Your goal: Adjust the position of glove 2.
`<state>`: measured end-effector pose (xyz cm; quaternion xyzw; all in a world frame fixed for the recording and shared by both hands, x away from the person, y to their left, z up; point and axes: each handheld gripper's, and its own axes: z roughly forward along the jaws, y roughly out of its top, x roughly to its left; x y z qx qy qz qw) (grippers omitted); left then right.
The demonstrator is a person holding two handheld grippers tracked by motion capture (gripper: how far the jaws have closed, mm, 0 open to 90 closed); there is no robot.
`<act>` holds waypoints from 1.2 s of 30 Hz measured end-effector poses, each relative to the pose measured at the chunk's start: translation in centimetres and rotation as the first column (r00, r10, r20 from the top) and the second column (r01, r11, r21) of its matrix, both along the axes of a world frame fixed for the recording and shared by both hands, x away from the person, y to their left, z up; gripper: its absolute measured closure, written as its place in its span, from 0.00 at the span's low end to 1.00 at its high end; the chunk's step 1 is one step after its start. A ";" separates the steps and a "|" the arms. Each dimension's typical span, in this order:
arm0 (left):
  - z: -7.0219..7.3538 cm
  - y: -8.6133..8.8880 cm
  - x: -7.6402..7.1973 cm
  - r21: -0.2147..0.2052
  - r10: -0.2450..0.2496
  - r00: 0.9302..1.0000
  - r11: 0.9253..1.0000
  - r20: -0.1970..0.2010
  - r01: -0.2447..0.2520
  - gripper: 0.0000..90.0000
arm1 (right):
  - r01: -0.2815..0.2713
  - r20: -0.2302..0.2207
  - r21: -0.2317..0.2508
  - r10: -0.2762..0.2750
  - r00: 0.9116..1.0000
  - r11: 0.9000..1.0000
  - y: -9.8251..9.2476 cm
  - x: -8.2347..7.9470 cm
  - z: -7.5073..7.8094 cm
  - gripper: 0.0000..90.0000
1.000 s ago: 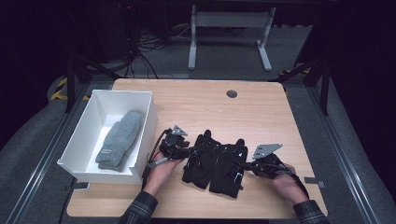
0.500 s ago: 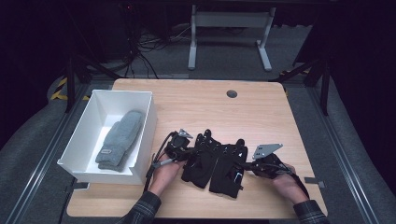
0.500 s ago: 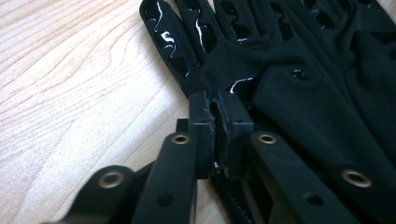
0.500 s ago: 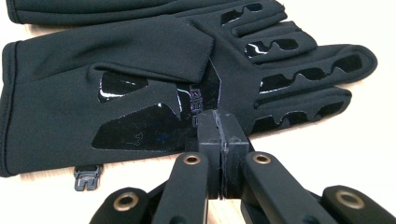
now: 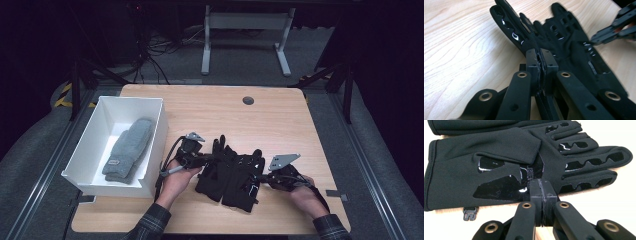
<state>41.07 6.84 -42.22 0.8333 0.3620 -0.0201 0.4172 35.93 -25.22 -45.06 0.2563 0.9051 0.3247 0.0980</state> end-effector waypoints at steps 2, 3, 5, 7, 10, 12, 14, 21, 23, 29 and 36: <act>0.2 -0.1 -0.1 -0.008 -0.003 1.000 1.000 -0.005 0.003 0.96 | -0.003 -0.001 0.002 0.003 1.000 1.000 0.1 0.1 0.0 1.00; 0.4 -0.1 -0.1 -0.005 -0.009 1.000 1.000 -0.002 0.009 0.96 | -0.002 -0.002 0.002 0.002 1.000 1.000 0.2 0.1 0.0 1.00; 0.9 -0.2 -0.1 -0.013 -0.018 1.000 1.000 0.007 0.018 0.96 | -0.006 -0.002 0.005 0.006 1.000 1.000 0.4 0.1 0.0 1.00; 1.3 -0.3 -0.2 -0.022 -0.024 1.000 0.999 0.013 0.025 0.96 | -0.008 -0.003 0.006 0.008 1.000 1.000 0.7 0.2 0.0 1.00; 1.9 -0.6 -0.4 -0.035 -0.038 0.999 0.999 0.021 0.039 0.96 | -0.017 -0.004 0.004 0.017 1.000 1.000 1.3 0.3 -0.1 1.00; 2.0 -0.8 -0.5 -0.041 -0.048 0.999 0.998 0.021 0.049 0.96 | -0.021 -0.001 0.006 0.021 1.000 1.000 1.6 0.4 -0.1 1.00; 2.1 -1.0 -0.6 -0.047 -0.058 0.998 0.997 0.022 0.059 0.96 | -0.020 0.000 0.005 0.020 1.000 1.000 1.9 0.5 -0.1 1.00; 2.3 -2.3 -0.9 -0.065 -0.105 0.994 0.992 0.017 0.106 0.96 | -0.027 0.005 0.007 0.027 1.000 1.000 3.0 0.8 -0.2 1.00; 2.1 -2.7 -0.8 -0.065 -0.118 0.993 0.991 0.013 0.119 0.96 | -0.028 0.008 0.008 0.028 1.000 1.000 3.3 0.8 -0.2 1.00; 1.4 -4.2 -0.7 -0.055 -0.159 0.987 0.986 -0.006 0.159 0.96 | -0.022 0.009 0.013 0.022 1.000 1.000 4.0 0.9 -0.2 1.00; 0.2 -5.7 -0.8 -0.029 -0.197 0.980 0.980 -0.027 0.196 0.96 | -0.023 0.015 0.016 0.023 1.000 1.000 5.0 1.0 -0.3 1.00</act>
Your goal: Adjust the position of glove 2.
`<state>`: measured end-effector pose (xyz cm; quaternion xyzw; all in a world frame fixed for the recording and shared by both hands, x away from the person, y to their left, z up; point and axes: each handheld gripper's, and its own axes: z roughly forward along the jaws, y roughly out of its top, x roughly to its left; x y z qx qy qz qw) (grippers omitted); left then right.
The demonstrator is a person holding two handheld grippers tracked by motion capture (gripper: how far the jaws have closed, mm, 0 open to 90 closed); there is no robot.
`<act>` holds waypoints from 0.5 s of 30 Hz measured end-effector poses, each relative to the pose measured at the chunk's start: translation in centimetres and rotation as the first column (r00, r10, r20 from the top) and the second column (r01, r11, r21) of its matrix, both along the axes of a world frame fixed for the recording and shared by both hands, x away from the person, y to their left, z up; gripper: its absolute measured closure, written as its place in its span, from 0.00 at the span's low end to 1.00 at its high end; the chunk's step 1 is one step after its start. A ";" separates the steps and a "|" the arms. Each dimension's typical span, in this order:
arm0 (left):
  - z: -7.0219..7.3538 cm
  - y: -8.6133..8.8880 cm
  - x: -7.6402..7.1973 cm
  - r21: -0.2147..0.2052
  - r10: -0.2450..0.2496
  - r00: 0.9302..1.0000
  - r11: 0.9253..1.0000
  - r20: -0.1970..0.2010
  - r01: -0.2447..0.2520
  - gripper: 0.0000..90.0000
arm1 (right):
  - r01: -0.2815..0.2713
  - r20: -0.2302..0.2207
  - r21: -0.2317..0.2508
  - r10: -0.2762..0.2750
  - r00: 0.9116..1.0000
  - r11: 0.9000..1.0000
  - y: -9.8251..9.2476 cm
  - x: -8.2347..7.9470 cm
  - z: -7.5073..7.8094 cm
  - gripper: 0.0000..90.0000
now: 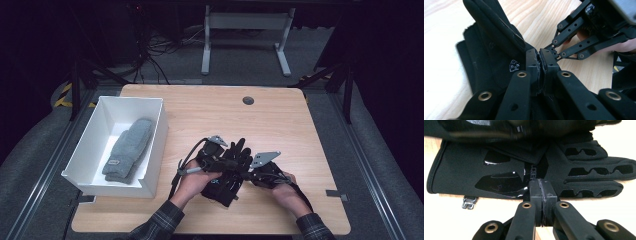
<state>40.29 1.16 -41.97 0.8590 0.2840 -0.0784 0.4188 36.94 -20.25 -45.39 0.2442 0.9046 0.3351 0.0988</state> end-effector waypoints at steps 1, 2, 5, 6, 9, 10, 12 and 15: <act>-0.2 -0.1 0.0 0.001 -0.001 1.000 1.000 -0.004 0.001 0.96 | -0.001 0.001 -0.001 0.001 1.000 1.000 0.1 0.0 0.0 1.00; -0.4 -0.3 0.0 0.005 -0.002 1.000 1.000 -0.006 0.002 0.96 | 0.000 0.002 0.000 0.000 1.000 1.000 0.1 0.0 0.0 1.00; -0.6 -0.5 0.1 0.009 -0.007 1.000 1.000 -0.010 0.007 0.96 | 0.000 0.004 0.001 0.000 1.000 1.000 0.3 0.0 0.0 1.00; -0.6 -0.5 0.1 0.009 -0.007 1.000 1.000 -0.010 0.007 0.96 | -0.002 0.004 0.002 0.002 1.000 1.000 0.3 0.0 -0.1 1.00; -0.9 -0.7 0.2 0.015 -0.012 1.000 1.000 -0.015 0.012 0.95 | -0.004 0.006 0.003 0.004 1.000 1.000 0.4 0.0 -0.1 1.00; -1.0 -0.7 0.2 0.010 -0.012 1.000 1.000 -0.016 0.012 0.94 | -0.005 0.007 0.003 0.005 1.000 1.000 0.4 0.0 -0.1 1.00; -1.0 -0.7 0.1 0.006 -0.014 1.000 1.000 -0.019 0.014 0.91 | -0.005 0.007 0.003 0.005 1.000 1.000 0.4 0.0 -0.1 1.00; -0.9 -0.7 0.0 -0.005 -0.019 1.000 1.000 -0.015 0.019 0.85 | 0.001 0.014 0.003 -0.001 1.000 1.000 0.1 -0.1 0.2 1.00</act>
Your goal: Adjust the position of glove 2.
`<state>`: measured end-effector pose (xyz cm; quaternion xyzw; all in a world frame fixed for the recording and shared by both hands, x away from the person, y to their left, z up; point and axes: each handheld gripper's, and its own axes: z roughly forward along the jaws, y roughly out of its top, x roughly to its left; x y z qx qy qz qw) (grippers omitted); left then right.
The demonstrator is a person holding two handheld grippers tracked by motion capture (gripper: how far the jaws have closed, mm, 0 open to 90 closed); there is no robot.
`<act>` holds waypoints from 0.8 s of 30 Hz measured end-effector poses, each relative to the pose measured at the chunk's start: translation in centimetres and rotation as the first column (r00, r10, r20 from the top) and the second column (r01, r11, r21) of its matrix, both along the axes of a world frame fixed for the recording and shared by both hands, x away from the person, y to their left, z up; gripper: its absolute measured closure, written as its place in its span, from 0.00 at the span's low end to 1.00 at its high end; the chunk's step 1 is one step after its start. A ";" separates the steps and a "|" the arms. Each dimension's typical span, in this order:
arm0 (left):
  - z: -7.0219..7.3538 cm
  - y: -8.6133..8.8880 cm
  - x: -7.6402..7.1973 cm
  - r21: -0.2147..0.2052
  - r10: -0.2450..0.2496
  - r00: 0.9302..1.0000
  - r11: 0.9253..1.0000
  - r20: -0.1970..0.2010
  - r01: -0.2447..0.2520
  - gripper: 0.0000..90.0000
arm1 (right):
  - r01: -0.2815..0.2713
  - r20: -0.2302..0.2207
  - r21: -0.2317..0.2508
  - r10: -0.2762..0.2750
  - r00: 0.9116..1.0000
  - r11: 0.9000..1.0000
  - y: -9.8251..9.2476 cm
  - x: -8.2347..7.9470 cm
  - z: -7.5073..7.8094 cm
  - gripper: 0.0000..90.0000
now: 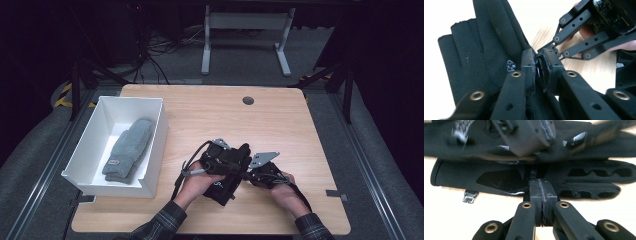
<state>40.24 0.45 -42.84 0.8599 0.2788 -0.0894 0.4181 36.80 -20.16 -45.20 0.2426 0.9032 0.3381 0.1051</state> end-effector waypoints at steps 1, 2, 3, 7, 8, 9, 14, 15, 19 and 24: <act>0.1 0.0 0.0 0.002 0.000 1.000 1.000 0.005 0.000 0.85 | 0.006 0.004 0.006 -0.006 1.000 1.000 -0.3 0.0 0.1 1.00; 0.2 0.1 -0.1 -0.003 0.000 1.000 1.000 0.007 0.000 0.85 | 0.011 0.006 0.008 -0.011 1.000 1.000 -0.6 0.0 0.3 1.00; 0.2 0.1 -0.1 -0.009 0.000 1.000 1.000 0.007 0.000 0.85 | 0.021 0.012 0.013 -0.021 1.000 1.000 -1.0 0.0 0.5 1.00; 0.5 0.0 -0.5 -0.006 -0.016 1.000 1.000 0.006 0.016 0.93 | 0.058 0.023 0.036 -0.059 0.998 0.998 -2.5 0.0 1.0 1.00; 0.5 0.0 -0.6 0.004 -0.022 1.000 1.000 0.013 0.022 0.96 | 0.066 0.027 0.041 -0.067 0.997 0.997 -2.9 0.0 1.1 1.00; 0.5 -0.1 -0.9 0.012 -0.026 1.000 1.000 0.017 0.026 0.99 | 0.077 0.027 0.045 -0.078 0.997 0.996 -3.3 -0.1 1.1 1.00; -0.3 -0.5 -2.2 0.041 -0.053 0.999 0.998 0.003 0.053 1.00 | 0.152 0.039 0.045 -0.154 0.987 0.987 -5.6 -0.5 0.9 0.72; -0.6 -0.6 -2.5 0.059 -0.064 0.998 0.996 0.001 0.064 1.00 | 0.162 0.039 0.048 -0.164 0.986 0.986 -6.0 -0.5 0.8 0.68; -1.8 -1.1 -3.5 0.144 -0.085 0.996 0.986 0.008 0.083 1.00 | 0.209 0.048 0.036 -0.211 0.976 0.977 -7.1 -0.8 0.3 0.54; -2.1 -0.7 -3.8 0.187 -0.088 0.996 0.979 0.021 0.082 1.00 | 0.238 0.046 0.035 -0.240 0.970 0.971 -7.6 -0.9 -0.2 0.43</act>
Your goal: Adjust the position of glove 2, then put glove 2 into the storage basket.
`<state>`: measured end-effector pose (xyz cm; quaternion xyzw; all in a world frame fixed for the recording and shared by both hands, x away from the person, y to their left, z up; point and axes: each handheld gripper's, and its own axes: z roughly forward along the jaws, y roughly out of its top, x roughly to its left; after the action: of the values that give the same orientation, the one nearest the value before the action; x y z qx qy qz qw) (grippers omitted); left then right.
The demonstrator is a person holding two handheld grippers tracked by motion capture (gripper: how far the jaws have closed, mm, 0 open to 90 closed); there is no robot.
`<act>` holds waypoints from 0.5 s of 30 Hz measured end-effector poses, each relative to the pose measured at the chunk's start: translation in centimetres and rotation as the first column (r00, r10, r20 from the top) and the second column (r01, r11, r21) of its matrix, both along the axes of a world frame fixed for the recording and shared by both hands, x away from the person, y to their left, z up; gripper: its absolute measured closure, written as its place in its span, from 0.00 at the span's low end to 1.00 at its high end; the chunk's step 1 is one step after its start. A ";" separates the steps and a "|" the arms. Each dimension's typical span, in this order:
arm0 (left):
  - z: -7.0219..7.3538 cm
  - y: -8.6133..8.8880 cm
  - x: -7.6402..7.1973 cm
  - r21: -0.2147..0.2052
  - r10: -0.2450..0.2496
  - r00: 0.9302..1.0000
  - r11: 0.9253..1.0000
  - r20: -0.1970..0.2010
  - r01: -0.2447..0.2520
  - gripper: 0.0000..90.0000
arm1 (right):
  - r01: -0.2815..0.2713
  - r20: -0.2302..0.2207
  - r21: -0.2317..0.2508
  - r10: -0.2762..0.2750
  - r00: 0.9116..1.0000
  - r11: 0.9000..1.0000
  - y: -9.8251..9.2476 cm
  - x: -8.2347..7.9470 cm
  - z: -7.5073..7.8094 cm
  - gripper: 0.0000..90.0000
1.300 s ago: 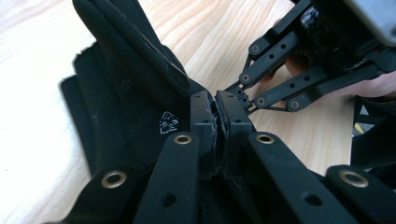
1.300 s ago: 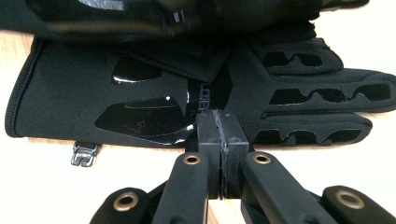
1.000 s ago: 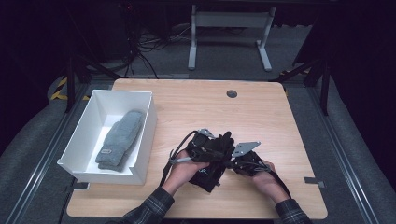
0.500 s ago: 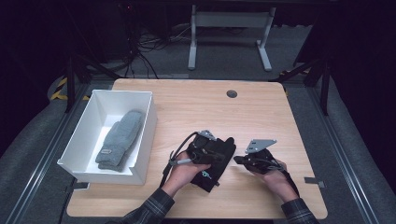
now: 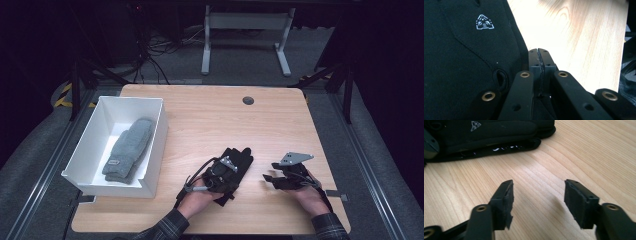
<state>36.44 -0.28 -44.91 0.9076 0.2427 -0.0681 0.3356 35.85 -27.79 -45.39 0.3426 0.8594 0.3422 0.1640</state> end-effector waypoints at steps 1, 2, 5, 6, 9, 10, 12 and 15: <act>0.0 0.0 0.0 0.000 0.000 1.000 1.000 0.000 0.000 1.00 | 0.000 0.000 0.000 0.000 1.000 1.000 0.0 0.0 0.0 0.43; 0.0 0.3 -0.1 0.006 0.003 1.000 1.000 0.006 -0.003 1.00 | 0.007 0.005 -0.002 -0.007 1.000 1.000 -0.1 -0.1 -0.2 0.42; 0.1 1.1 -0.2 0.018 0.013 1.000 1.000 0.016 -0.013 1.00 | 0.021 -0.003 -0.005 -0.021 1.000 1.000 -0.5 -0.3 -0.7 0.40; 0.1 1.4 -0.3 0.024 0.019 1.000 1.000 0.018 -0.020 1.00 | 0.021 -0.006 0.001 -0.021 1.000 1.000 -0.6 -0.3 -0.8 0.39; 0.2 2.0 -0.4 0.037 0.025 0.999 0.999 0.036 -0.026 1.00 | 0.038 -0.002 0.013 -0.038 0.999 0.999 -1.0 -0.5 -0.9 0.34; 0.4 2.6 -0.4 0.048 0.030 0.998 0.998 0.048 -0.032 1.00 | 0.038 0.000 0.021 -0.038 0.999 0.999 -1.1 -0.5 -1.0 0.32; 0.5 2.8 -0.4 0.047 0.027 0.998 0.998 0.053 -0.030 0.99 | 0.043 0.002 0.030 -0.043 0.999 0.999 -1.2 -0.6 -1.2 0.31; 1.3 3.7 -0.3 0.039 0.025 0.996 0.999 0.086 -0.029 0.90 | 0.037 0.020 0.050 -0.038 0.999 0.998 -1.2 -0.7 -1.5 0.24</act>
<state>36.17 3.46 -43.61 0.9129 0.2416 -0.0196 0.3283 35.15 -28.96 -46.90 0.3590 0.8422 0.3640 0.1709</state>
